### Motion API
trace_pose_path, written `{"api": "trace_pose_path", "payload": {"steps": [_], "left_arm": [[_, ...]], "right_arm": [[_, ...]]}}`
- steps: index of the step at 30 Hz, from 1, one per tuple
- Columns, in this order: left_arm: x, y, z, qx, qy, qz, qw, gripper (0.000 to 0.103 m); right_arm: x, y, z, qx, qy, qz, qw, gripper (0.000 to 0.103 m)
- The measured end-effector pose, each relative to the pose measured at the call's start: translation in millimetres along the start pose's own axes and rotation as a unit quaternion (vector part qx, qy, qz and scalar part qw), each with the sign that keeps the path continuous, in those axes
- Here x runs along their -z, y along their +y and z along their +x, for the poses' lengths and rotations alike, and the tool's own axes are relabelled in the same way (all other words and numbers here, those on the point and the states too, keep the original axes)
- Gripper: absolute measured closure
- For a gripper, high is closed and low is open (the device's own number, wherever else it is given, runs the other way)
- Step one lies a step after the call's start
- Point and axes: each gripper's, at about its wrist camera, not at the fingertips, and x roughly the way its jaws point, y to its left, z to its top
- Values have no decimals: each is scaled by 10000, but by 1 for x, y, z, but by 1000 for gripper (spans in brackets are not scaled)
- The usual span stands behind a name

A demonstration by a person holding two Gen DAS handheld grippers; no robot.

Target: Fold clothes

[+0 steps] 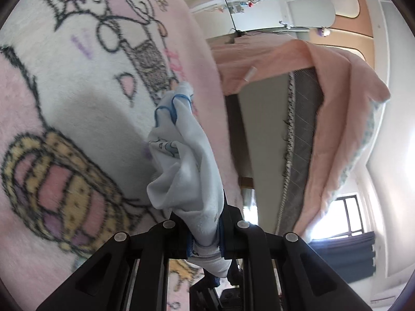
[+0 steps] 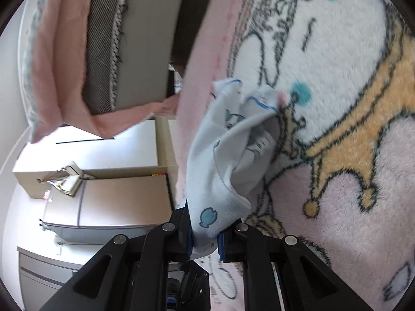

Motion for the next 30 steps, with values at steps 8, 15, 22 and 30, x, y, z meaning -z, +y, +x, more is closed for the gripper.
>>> {"api": "trace_pose_path", "payload": {"steps": [8, 15, 22, 30], "left_arm": [[19, -39, 8, 289, 259, 180, 9991, 91], [40, -79, 19, 640, 538, 570, 9949, 91], [68, -115, 41, 846, 928, 861, 9883, 91], [95, -138, 68, 912, 1379, 854, 9825, 91]], "right_arm": [[-13, 30, -41, -238, -351, -211, 9989, 92], [-25, 52, -90, -483, -737, -384, 9954, 92], [-38, 68, -140, -689, -1190, -530, 9891, 92], [-56, 71, -185, -784, -1599, -402, 9832, 92]]}}
